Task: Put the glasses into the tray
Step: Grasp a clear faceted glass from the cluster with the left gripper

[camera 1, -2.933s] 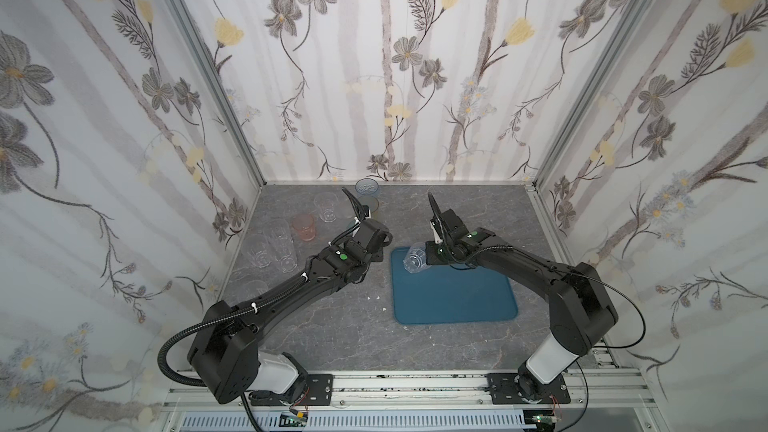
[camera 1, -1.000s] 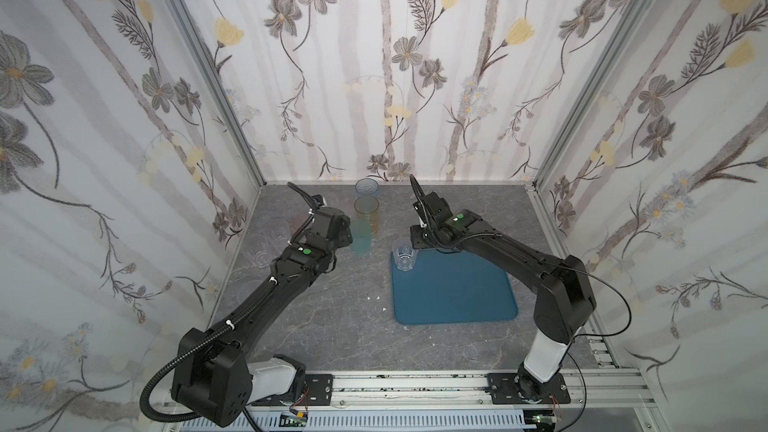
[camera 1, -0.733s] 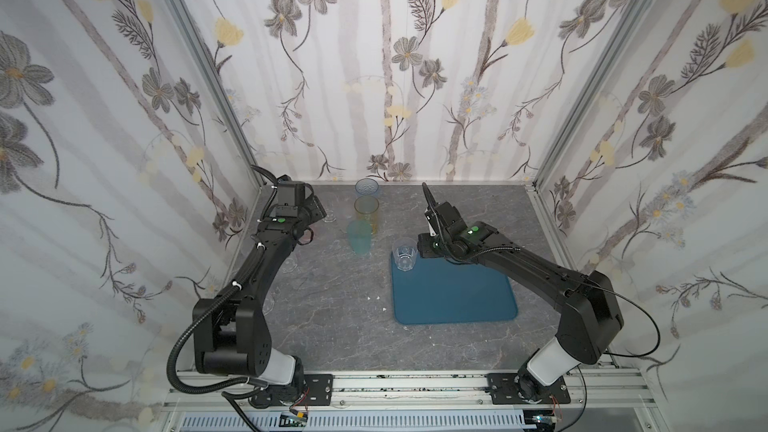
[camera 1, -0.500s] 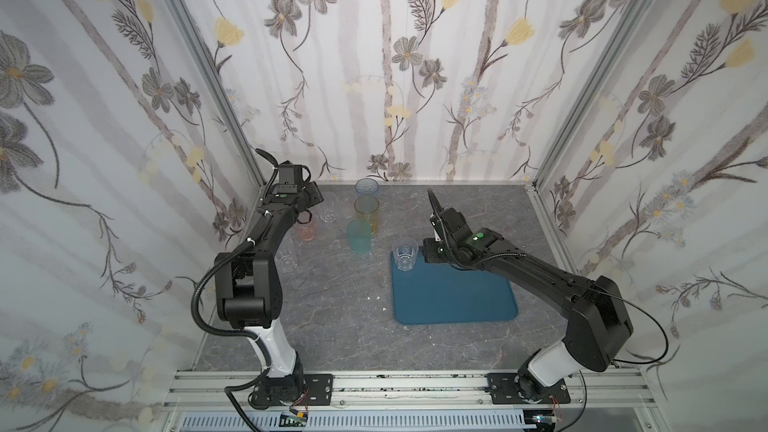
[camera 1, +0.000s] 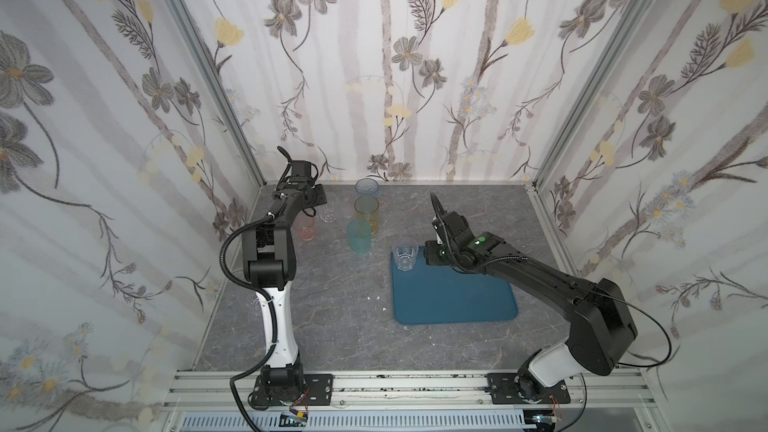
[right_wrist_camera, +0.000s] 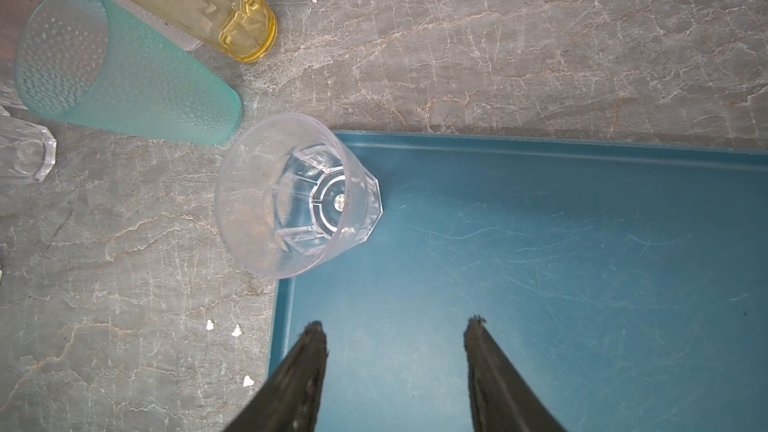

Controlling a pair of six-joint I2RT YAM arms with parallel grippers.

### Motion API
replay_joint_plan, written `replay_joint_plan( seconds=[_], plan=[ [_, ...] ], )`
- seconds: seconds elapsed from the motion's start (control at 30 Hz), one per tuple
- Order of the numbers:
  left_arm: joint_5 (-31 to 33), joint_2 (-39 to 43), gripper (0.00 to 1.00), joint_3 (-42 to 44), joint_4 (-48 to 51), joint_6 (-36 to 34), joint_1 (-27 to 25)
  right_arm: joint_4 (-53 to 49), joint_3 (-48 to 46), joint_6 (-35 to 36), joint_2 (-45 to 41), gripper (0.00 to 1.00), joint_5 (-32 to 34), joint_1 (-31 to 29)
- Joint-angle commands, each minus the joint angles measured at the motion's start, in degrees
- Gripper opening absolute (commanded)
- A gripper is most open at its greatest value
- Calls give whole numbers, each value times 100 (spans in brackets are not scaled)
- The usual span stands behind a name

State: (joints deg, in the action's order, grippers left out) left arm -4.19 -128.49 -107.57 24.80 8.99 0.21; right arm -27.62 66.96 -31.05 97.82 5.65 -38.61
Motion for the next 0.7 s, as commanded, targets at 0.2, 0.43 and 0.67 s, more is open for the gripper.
replay_joint_plan(
  seconds=[0.2, 0.43, 0.67],
  plan=[
    [256, -399, 27, -487, 227, -186, -45, 217, 102, -64, 228, 54, -76, -6],
    [381, -223, 3, -400, 269, -169, -100, 227, 199, -106, 303, 54, -75, -16],
    [525, 381, 0, -171, 315, -191, -104, 151, 217, -115, 328, 54, 11, -22]
  ],
)
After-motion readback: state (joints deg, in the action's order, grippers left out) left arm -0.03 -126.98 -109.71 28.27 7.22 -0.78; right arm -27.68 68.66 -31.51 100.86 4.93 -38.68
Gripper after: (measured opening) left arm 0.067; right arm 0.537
